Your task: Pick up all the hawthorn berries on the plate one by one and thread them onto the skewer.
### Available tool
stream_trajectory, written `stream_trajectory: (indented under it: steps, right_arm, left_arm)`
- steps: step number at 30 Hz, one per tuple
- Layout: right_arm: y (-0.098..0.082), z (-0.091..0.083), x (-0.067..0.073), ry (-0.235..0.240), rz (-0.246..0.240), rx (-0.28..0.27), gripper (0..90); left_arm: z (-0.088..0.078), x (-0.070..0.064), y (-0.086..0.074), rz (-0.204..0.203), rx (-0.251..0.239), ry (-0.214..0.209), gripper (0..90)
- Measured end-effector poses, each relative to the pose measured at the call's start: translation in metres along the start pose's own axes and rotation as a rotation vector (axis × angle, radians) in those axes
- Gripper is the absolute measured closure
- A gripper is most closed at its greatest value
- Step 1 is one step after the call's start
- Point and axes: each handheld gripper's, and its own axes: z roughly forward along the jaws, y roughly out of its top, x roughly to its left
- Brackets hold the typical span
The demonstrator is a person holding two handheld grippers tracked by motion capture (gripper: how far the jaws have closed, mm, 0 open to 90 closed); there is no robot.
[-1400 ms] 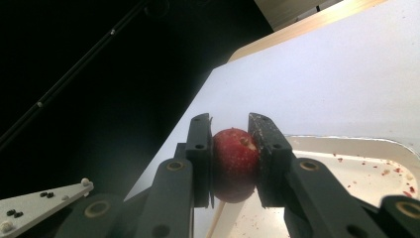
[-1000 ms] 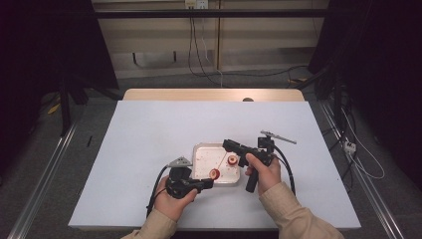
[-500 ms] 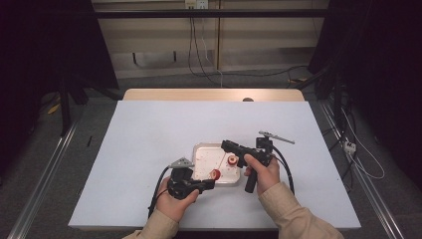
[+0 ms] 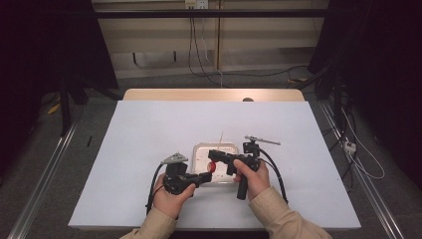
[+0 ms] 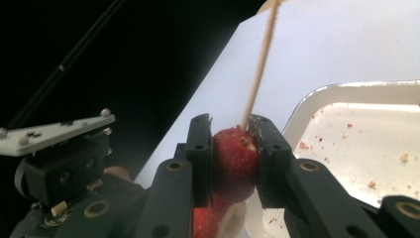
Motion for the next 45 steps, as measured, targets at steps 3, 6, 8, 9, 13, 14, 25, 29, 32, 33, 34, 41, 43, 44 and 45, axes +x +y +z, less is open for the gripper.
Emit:
stream_trajectory:
  steps: [3,6,8,9,13,14,25,29,32,33,34,41,43,44,45]
  right_arm:
    - [0.000,0.000,0.003,-0.023,-0.072,-0.024,66.6]
    - [0.006,-0.004,0.000,-0.044,-0.066,-0.070,52.7]
    - [0.010,-0.007,-0.004,-0.051,-0.070,-0.083,46.2]
    - [0.011,-0.009,-0.005,-0.062,-0.071,-0.081,42.9]
    - [0.016,-0.015,-0.011,-0.110,-0.113,-0.081,30.1]
    - [0.017,-0.017,-0.013,-0.117,-0.124,-0.073,28.8]
    - [0.018,-0.021,-0.021,-0.238,-0.284,-0.012,15.3]
    - [0.016,-0.021,-0.024,-0.252,-0.287,0.001,15.2]
    - [0.017,-0.022,-0.026,-0.278,-0.310,0.013,16.1]
    - [0.017,-0.023,-0.027,-0.288,-0.322,0.017,17.2]
    - [0.017,-0.023,-0.028,-0.294,-0.327,0.020,19.1]
    - [0.013,-0.024,-0.031,-0.337,-0.395,0.061,47.3]
    - [0.011,-0.023,-0.033,-0.355,-0.420,0.087,51.5]
    - [0.009,-0.022,-0.034,-0.376,-0.437,0.096,53.7]
    - [0.008,-0.022,-0.036,-0.379,-0.446,0.107,57.8]
  left_arm:
    - [-0.001,0.002,0.000,0.009,0.009,0.005,90.0]
    - [-0.002,0.003,0.000,0.013,0.008,0.018,90.0]
    - [-0.005,0.005,0.000,0.005,0.006,0.032,90.0]
    - [-0.006,0.006,-0.001,0.005,0.009,0.033,90.0]
    - [-0.009,0.009,-0.002,0.003,0.012,0.047,90.0]
    - [-0.009,0.009,-0.003,0.003,0.016,0.052,90.0]
    - [-0.011,0.013,-0.003,-0.002,0.013,0.053,90.0]
    - [-0.011,0.014,-0.003,-0.001,0.021,0.050,90.0]
    - [-0.011,0.015,-0.003,-0.002,0.023,0.051,89.9]
    - [-0.011,0.015,-0.003,-0.004,0.025,0.049,89.9]
    - [-0.011,0.015,-0.003,-0.004,0.025,0.048,89.9]
    - [-0.012,0.015,-0.003,-0.004,0.027,0.051,89.9]
    - [-0.012,0.015,-0.003,-0.003,0.029,0.048,90.0]
    - [-0.012,0.015,-0.003,-0.003,0.029,0.050,90.0]
    - [-0.012,0.015,-0.003,-0.003,0.030,0.050,89.9]
